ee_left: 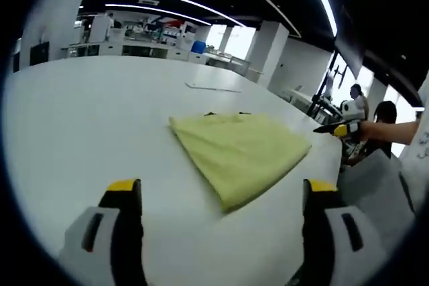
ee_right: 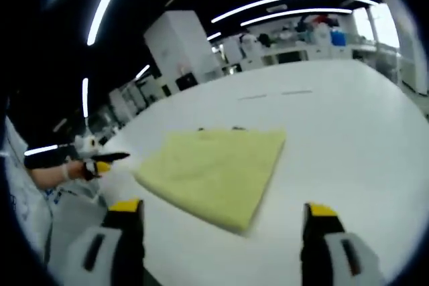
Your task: Fold the garment on the visible template until the final outline fits inside the template.
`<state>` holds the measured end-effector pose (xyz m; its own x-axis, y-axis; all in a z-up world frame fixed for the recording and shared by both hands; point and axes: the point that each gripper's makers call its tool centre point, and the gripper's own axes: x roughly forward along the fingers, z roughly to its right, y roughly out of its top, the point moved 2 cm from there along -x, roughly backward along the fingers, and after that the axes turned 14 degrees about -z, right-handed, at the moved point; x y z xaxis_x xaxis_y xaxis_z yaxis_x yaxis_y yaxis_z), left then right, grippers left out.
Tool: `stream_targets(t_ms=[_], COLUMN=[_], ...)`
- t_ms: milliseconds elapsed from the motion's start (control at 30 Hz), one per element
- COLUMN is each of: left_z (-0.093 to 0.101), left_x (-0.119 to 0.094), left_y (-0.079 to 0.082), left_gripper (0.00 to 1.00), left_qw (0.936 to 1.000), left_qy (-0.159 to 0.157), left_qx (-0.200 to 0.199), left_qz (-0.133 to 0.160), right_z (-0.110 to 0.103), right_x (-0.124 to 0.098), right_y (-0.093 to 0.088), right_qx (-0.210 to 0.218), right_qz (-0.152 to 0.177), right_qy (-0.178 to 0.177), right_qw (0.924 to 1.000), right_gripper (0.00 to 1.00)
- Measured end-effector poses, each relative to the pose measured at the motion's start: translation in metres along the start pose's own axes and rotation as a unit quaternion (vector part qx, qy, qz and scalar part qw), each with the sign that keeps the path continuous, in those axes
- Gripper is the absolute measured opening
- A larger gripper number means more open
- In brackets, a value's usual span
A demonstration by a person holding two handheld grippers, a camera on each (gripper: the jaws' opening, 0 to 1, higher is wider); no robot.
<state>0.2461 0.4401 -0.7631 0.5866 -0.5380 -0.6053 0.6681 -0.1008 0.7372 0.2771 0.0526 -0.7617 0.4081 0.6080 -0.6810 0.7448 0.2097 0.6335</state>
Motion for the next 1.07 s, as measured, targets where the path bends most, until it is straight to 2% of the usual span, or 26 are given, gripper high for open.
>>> stream_targets(t_ms=[67,133,200,233,300,500,633,800,1067], left_z=[-0.001,0.005,0.010,0.012,0.020,0.028,0.032,0.034,0.041], left_x=[-0.005,-0.009,-0.012,-0.013,-0.015,-0.014,-0.015,-0.017,-0.025], left_y=[0.003,0.004,0.005,0.006,0.008,0.003,0.004,0.004,0.006], left_gripper=[0.99,0.99,0.99,0.99,0.99,0.99,0.99,0.99,0.99], left_qw=[0.9997,0.9997,0.9994,0.9989,0.9986,0.9981,0.9976,0.9976,0.9979], left_qy=[0.022,0.020,0.027,0.035,0.036,0.042,0.043,0.045,0.044], left_qx=[0.011,0.008,0.006,0.012,0.015,0.021,0.011,0.013,0.019], left_qz=[0.006,0.013,0.019,0.028,0.037,0.041,0.053,0.051,0.043], right_z=[-0.005,-0.007,-0.002,-0.002,-0.006,-0.010,-0.016,-0.016,-0.013], right_x=[-0.005,-0.009,-0.018,-0.020,-0.022,-0.026,-0.029,-0.034,-0.042], right_y=[0.001,0.002,0.005,0.009,0.008,-0.004,-0.008,-0.015,-0.014], right_qx=[-0.003,-0.008,-0.018,-0.015,-0.008,-0.038,-0.026,-0.028,-0.021], right_qz=[0.008,0.015,0.031,0.047,0.056,0.049,0.062,0.058,0.062], right_qy=[-0.002,-0.009,-0.044,-0.048,-0.036,-0.056,-0.046,-0.050,-0.050], right_qw=[1.0000,0.9998,0.9984,0.9976,0.9978,0.9965,0.9967,0.9967,0.9966], right_gripper=[0.99,0.99,0.99,0.99,1.00,1.00,1.00,1.00,1.00])
